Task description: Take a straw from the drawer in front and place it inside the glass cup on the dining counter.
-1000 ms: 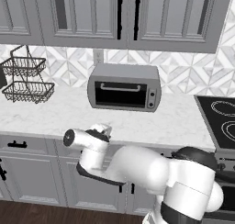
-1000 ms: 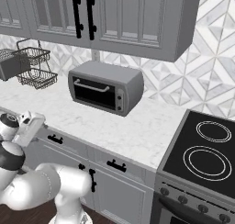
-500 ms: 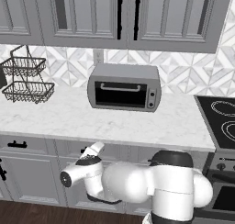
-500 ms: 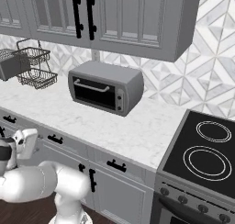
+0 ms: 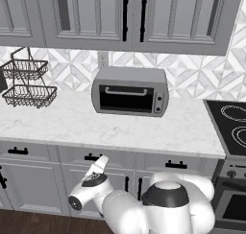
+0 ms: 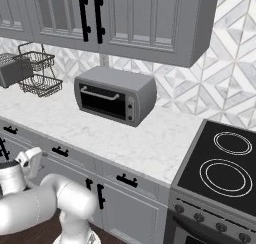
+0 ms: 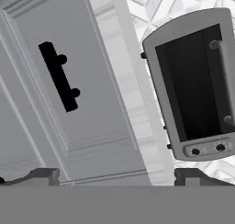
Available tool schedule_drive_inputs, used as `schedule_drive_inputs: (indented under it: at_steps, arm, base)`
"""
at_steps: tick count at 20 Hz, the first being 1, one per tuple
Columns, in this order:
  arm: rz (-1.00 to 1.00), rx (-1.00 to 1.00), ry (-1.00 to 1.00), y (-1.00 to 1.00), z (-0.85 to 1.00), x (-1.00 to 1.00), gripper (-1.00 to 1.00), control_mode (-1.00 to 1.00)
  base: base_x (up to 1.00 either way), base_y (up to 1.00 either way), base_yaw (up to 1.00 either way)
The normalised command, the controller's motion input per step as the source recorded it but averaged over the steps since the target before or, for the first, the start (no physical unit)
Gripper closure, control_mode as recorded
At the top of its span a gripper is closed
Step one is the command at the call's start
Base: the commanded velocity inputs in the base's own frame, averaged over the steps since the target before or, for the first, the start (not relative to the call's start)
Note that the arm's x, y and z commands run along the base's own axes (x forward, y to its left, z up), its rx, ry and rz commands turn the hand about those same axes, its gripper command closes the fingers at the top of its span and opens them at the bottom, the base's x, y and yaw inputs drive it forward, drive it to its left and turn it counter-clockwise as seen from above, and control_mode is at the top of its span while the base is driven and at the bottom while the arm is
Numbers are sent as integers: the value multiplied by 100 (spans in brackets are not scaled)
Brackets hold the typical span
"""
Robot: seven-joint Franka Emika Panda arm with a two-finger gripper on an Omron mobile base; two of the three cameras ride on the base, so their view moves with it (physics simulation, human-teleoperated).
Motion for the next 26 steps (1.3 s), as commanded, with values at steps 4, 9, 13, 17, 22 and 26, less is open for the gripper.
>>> schedule_drive_inputs:
  at_steps: [4,9,13,17,22,26]
  arm:
    - [9,0,-3,0,-4,25,-100,-100]
    - [6,-3,1,0,-4,28,-100,-100]
    - [1,-11,6,0,-23,20,-100,-100]
    - [0,-16,9,0,-34,18,-100,-100]
    - [0,-15,3,21,-13,35,-100,-100]
    - [0,-15,0,32,-16,49,-100,-100]
  base:
    - [0,0,0]
    - [0,0,0]
    - [0,0,0]
    - [0,0,0]
    - [0,0,0]
    - [0,0,0]
